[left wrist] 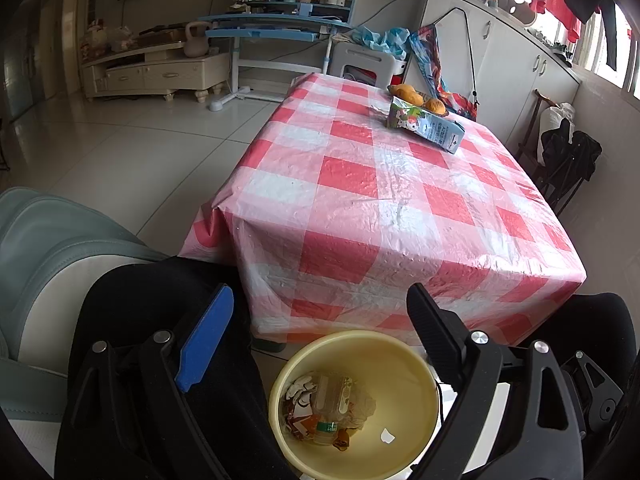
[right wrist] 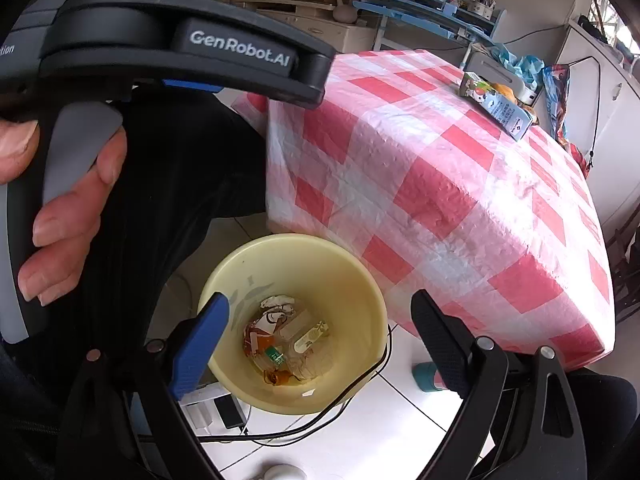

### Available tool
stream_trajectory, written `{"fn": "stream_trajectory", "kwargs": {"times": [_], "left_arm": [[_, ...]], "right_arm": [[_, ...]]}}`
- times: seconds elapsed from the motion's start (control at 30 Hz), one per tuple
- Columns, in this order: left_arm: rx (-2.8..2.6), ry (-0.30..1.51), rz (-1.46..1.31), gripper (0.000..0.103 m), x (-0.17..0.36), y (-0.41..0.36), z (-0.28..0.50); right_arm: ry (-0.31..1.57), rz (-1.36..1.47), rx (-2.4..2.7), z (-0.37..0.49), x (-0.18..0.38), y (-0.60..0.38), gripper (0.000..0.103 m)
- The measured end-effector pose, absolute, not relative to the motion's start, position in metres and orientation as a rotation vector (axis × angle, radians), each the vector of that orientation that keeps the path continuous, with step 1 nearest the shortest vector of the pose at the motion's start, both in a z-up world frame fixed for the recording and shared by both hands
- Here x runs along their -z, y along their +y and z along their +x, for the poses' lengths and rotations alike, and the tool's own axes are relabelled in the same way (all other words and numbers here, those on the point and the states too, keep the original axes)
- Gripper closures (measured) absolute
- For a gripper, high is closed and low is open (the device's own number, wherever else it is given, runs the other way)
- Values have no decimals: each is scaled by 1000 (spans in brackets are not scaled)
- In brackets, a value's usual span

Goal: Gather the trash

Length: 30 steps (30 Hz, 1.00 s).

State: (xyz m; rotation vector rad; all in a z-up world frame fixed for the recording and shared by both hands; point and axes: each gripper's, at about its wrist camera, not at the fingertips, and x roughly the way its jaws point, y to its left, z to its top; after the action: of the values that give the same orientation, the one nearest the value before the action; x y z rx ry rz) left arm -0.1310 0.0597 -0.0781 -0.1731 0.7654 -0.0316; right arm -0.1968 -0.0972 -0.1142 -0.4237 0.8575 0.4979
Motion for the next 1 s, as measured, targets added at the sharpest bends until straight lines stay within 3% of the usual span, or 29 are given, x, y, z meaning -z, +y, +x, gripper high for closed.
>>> {"fn": "stream_trajectory", "kwargs": {"times": [1.0], "left_arm": [[38, 727, -174, 17, 63, 57, -120]], "right_arm": [[811, -439, -499, -194, 99, -101, 14]]}}
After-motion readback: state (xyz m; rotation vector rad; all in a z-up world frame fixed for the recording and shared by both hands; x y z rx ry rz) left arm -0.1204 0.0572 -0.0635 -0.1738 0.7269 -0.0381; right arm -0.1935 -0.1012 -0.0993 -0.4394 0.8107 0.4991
